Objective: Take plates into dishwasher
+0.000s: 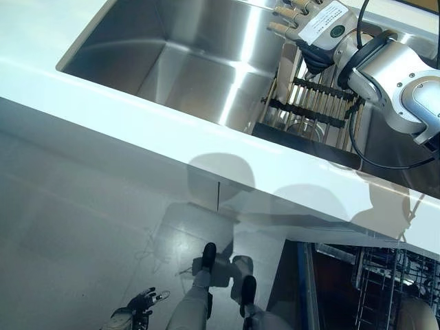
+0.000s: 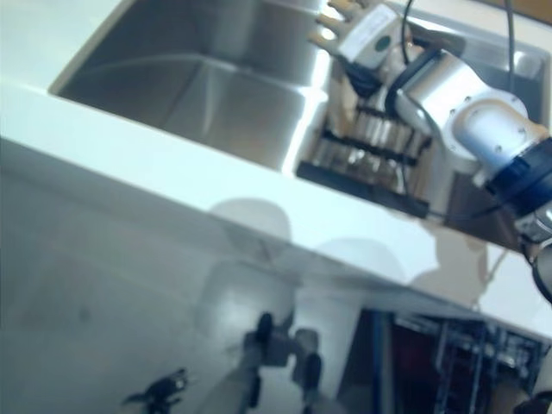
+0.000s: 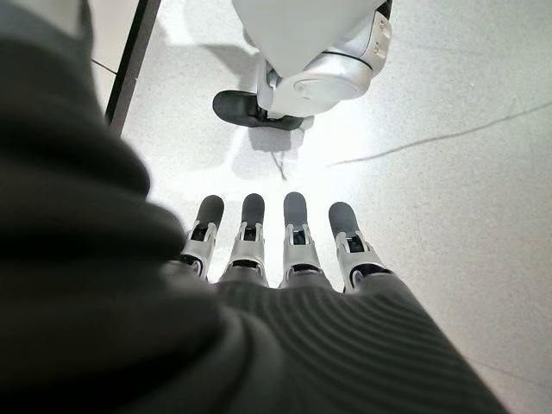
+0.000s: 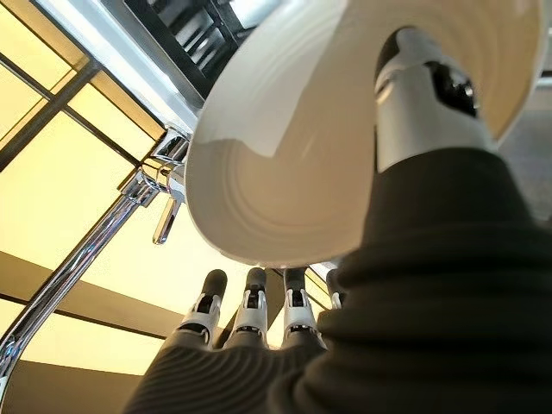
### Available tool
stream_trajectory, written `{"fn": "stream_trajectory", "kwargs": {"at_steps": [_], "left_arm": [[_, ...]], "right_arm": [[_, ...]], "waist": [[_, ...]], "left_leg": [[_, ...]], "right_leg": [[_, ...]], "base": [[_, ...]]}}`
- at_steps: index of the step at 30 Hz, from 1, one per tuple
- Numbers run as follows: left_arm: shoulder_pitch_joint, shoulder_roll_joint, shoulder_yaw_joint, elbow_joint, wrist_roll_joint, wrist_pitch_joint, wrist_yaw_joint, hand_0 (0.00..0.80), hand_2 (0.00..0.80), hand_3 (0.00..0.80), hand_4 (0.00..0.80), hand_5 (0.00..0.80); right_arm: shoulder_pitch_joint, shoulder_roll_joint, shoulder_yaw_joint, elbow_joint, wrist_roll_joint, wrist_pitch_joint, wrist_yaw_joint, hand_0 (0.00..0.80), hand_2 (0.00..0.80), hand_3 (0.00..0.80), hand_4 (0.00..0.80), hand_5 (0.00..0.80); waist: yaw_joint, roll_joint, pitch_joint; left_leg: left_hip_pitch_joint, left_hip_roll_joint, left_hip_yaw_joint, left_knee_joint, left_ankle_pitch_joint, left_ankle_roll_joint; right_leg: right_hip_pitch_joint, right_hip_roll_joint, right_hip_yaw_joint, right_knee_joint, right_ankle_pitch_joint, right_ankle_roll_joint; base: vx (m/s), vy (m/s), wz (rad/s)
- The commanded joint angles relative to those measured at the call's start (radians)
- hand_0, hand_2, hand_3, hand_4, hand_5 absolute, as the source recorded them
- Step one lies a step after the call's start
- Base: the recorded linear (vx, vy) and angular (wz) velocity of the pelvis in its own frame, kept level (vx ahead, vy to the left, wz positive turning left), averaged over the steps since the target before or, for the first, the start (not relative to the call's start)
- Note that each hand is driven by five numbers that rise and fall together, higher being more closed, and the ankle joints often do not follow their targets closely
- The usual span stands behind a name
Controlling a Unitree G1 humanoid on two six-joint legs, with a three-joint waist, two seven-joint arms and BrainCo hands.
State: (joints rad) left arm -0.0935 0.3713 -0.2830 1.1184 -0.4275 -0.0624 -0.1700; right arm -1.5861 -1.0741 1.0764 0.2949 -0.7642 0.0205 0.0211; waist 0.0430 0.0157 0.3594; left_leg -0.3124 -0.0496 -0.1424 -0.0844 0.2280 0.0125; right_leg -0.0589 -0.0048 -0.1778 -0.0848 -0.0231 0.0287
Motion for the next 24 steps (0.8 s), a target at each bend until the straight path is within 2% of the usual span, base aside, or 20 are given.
{"fn": "stream_trajectory", "kwargs": {"at_steps": [1,5,6,7,9,10,11,12,19,24], "left_arm": [[0.005,0.025,-0.002,0.010,-0.037,-0.017,-0.025,0.000,0.000,0.000,0.000,0.000],[0.009,0.025,-0.005,0.008,-0.051,-0.023,-0.029,0.000,0.000,0.000,0.000,0.000],[0.010,0.024,-0.005,0.007,-0.052,-0.023,-0.030,0.000,0.000,0.000,0.000,0.000],[0.012,0.026,-0.004,0.007,-0.053,-0.024,-0.033,0.000,0.000,0.000,0.000,0.000],[0.014,0.028,-0.006,0.005,-0.060,-0.024,-0.030,0.000,0.000,0.000,0.000,0.000],[0.016,0.028,-0.004,0.006,-0.060,-0.021,-0.030,0.000,0.000,0.000,0.000,0.000],[0.017,0.029,-0.004,0.006,-0.061,-0.020,-0.030,0.000,0.000,0.000,0.000,0.000],[0.017,0.030,-0.004,0.007,-0.067,-0.015,-0.029,0.000,0.000,0.000,0.000,0.000],[0.029,0.026,0.020,0.007,-0.090,-0.011,-0.025,0.000,0.000,0.000,0.000,0.000],[0.046,0.019,0.029,0.013,-0.089,-0.014,-0.028,0.000,0.000,0.000,0.000,0.000]], "right_arm": [[-0.060,-0.048,0.060,-0.021,-0.086,-0.016,0.024,0.000,0.000,0.000,0.000,0.000],[-0.075,-0.049,0.083,-0.020,-0.161,-0.030,0.065,0.000,0.000,0.000,0.000,0.000],[-0.074,-0.050,0.084,-0.019,-0.192,-0.039,0.074,0.226,0.226,0.226,0.226,0.226],[-0.077,-0.054,0.091,-0.013,-0.220,-0.051,0.079,0.405,0.405,0.405,0.405,0.405],[-0.081,-0.057,0.099,-0.010,-0.263,-0.060,0.080,0.609,0.609,0.609,0.609,0.609],[-0.082,-0.061,0.099,-0.010,-0.287,-0.068,0.080,0.675,0.675,0.675,0.675,0.675],[-0.080,-0.062,0.098,-0.010,-0.297,-0.071,0.081,0.675,0.675,0.675,0.675,0.675],[-0.075,-0.063,0.093,-0.008,-0.333,-0.086,0.084,0.800,0.800,0.800,0.800,0.800],[-0.093,-0.057,0.104,-0.022,-0.430,-0.071,0.107,0.800,0.800,0.800,0.800,0.800],[-0.119,-0.050,0.121,0.012,-0.432,-0.049,0.110,0.800,0.800,0.800,0.800,0.800]], "waist": [[0.015,-0.039,-0.005],[0.014,-0.040,0.001],[0.014,-0.040,0.002],[0.014,-0.042,0.002],[0.015,-0.044,0.003],[0.014,-0.045,0.002],[0.014,-0.046,0.001],[0.013,-0.048,0.000],[0.014,-0.056,-0.010],[0.020,-0.053,-0.014]], "left_leg": [[0.111,0.011,0.088,-0.003,-0.152,-0.011],[0.106,0.013,0.091,-0.003,-0.148,-0.012],[0.106,0.013,0.091,-0.003,-0.148,-0.012],[0.105,0.013,0.091,-0.003,-0.147,-0.012],[0.104,0.014,0.093,-0.003,-0.147,-0.012],[0.105,0.015,0.095,-0.003,-0.148,-0.013],[0.105,0.015,0.095,-0.003,-0.148,-0.013],[0.105,0.015,0.095,-0.003,-0.147,-0.014],[0.104,0.014,0.099,-0.003,-0.150,-0.014],[0.098,0.012,0.094,-0.003,-0.146,-0.013]], "right_leg": [[-0.103,-0.039,-0.003,0.033,0.052,0.038],[-0.107,-0.040,-0.004,0.032,0.056,0.038],[-0.108,-0.040,-0.004,0.033,0.056,0.038],[-0.108,-0.040,-0.006,0.032,0.057,0.038],[-0.108,-0.039,-0.009,0.031,0.057,0.038],[-0.107,-0.039,-0.009,0.031,0.057,0.038],[-0.106,-0.039,-0.009,0.031,0.057,0.039],[-0.107,-0.039,-0.010,0.030,0.059,0.040],[-0.105,-0.034,-0.004,0.015,0.067,0.041],[-0.109,-0.032,-0.003,0.014,0.071,0.039]], "base": [[0.000,0.000,0.00],[0.000,0.000,0.00],[0.000,0.000,0.00],[0.000,0.000,0.00],[0.000,0.000,0.00],[0.000,0.000,0.00],[0.000,0.000,0.00],[0.000,0.000,0.00],[0.000,0.000,0.00],[0.000,0.000,0.00]]}}
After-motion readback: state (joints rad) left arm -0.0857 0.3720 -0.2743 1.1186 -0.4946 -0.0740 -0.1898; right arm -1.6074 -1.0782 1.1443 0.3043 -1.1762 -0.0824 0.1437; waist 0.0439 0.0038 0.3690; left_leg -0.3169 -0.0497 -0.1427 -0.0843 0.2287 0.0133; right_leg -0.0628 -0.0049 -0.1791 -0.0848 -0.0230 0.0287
